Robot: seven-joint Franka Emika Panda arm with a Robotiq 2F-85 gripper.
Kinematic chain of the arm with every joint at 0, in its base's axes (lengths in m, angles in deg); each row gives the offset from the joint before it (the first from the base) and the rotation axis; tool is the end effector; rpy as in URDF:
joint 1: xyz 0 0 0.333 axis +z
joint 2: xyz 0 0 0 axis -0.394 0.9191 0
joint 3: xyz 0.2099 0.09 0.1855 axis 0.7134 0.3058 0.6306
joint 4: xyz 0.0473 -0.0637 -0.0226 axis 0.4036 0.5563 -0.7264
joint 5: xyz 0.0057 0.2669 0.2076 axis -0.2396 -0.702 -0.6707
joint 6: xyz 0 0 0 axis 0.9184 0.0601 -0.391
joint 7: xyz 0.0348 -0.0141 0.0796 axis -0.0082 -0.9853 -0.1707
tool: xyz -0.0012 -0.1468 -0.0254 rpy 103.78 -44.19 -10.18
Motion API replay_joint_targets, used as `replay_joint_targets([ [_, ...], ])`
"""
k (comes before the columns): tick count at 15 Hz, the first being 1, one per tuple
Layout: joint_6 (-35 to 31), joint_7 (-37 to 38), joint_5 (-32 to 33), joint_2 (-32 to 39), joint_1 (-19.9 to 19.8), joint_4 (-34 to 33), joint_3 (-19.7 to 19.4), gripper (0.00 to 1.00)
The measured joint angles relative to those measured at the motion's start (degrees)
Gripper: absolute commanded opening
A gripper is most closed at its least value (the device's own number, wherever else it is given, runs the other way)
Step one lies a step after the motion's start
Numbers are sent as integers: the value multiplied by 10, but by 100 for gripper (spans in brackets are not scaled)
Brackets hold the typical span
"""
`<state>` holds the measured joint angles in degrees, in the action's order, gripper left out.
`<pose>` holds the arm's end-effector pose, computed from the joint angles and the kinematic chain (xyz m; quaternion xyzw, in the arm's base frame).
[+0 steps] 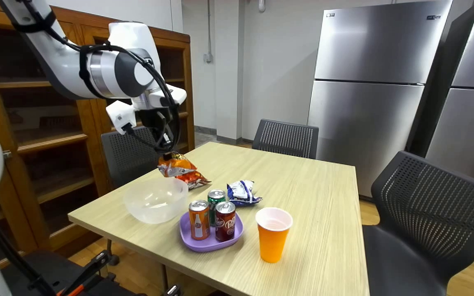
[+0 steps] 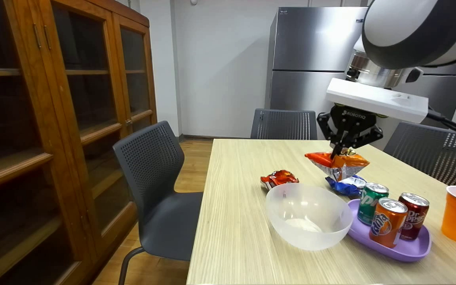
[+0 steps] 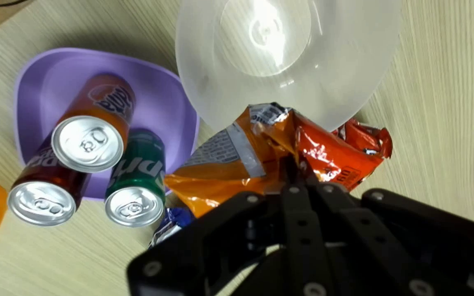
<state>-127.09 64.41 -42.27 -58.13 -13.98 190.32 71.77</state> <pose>0.4093 0.0869 0.2862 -0.9621 0.2335 -0.1329 0.0479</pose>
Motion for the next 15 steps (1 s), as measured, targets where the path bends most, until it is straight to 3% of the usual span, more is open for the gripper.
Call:
replay_joint_targets([
  [7,31,0,-1,10,-1,6,50,0],
  [15,36,12,11,77,-1,-19,65,0],
])
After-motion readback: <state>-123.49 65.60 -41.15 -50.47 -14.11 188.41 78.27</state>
